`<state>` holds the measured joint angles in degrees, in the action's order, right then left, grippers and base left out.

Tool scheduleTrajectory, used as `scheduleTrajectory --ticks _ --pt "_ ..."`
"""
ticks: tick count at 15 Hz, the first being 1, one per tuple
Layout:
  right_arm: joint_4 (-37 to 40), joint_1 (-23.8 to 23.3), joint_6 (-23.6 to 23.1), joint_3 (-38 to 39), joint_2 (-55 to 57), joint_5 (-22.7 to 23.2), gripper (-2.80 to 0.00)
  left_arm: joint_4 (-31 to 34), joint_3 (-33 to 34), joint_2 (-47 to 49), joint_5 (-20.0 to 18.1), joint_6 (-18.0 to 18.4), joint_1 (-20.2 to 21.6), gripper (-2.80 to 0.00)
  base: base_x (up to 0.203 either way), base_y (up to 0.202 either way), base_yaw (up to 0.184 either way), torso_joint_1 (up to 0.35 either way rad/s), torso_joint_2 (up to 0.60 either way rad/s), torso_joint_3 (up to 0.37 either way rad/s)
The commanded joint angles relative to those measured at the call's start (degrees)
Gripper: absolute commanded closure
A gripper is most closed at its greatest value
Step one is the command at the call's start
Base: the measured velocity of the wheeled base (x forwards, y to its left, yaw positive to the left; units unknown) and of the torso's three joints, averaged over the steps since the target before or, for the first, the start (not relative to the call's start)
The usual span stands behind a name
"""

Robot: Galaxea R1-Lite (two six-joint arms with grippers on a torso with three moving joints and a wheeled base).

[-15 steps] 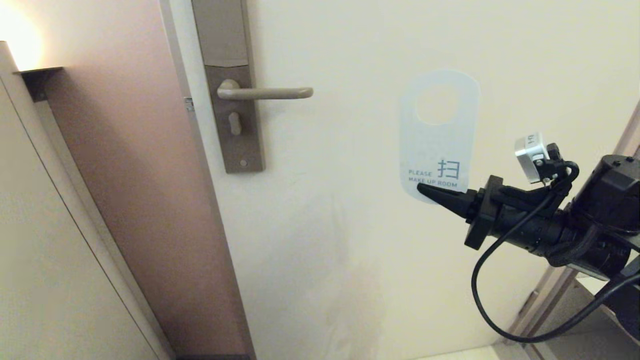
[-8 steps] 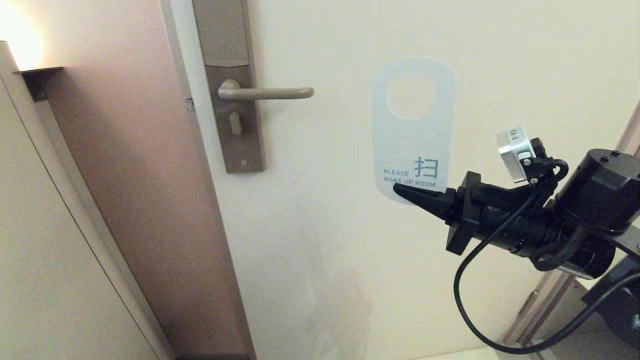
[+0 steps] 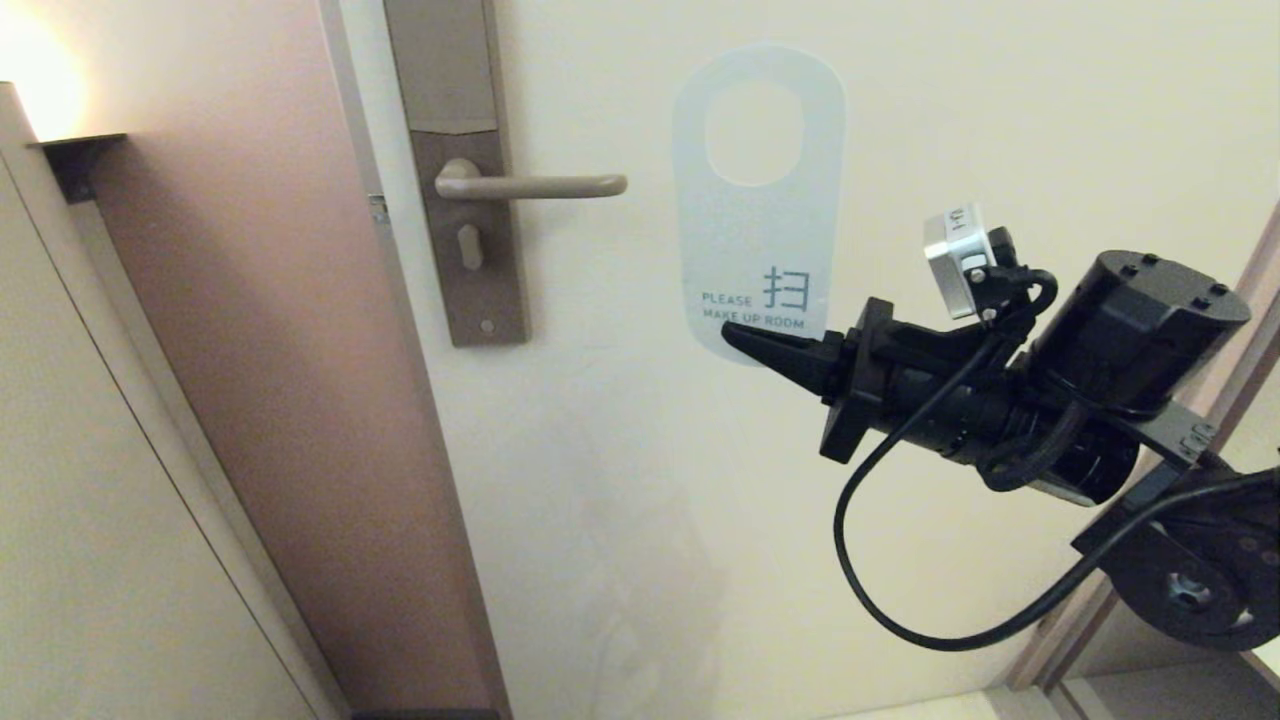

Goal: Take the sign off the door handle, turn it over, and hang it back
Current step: Hang the sign back with the other side facing out

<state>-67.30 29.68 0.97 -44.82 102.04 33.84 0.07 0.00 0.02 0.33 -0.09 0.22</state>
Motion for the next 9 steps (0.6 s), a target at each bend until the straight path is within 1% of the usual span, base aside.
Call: scheduleTrajectory --ticks 1,5,6,9 --pt "-0.45 0.54 -0.23 -2.31 3.87 0.17 0.00 0.01 0.00 -0.02 0.02 0.00 0.04 0.00 0.000 0.000 0.000 0.000 0.00 0.000" --pt "-0.46 0.56 -0.27 -7.52 8.74 -0.07 0.00 0.01 0.00 -0.02 0.02 0.00 0.04 0.00 0.000 0.000 0.000 0.000 0.00 0.000" --pt "-0.46 0.56 -0.27 -9.17 9.90 -0.81 0.00 0.01 0.00 -0.02 0.02 0.00 -0.02 0.00 0.000 0.000 0.000 0.000 0.00 0.000" --pt "-0.37 0.56 -0.27 -12.79 13.25 -6.91 0.00 0.01 0.00 -0.02 0.02 0.00 -0.04 0.00 0.000 0.000 0.000 0.000 0.00 0.000"
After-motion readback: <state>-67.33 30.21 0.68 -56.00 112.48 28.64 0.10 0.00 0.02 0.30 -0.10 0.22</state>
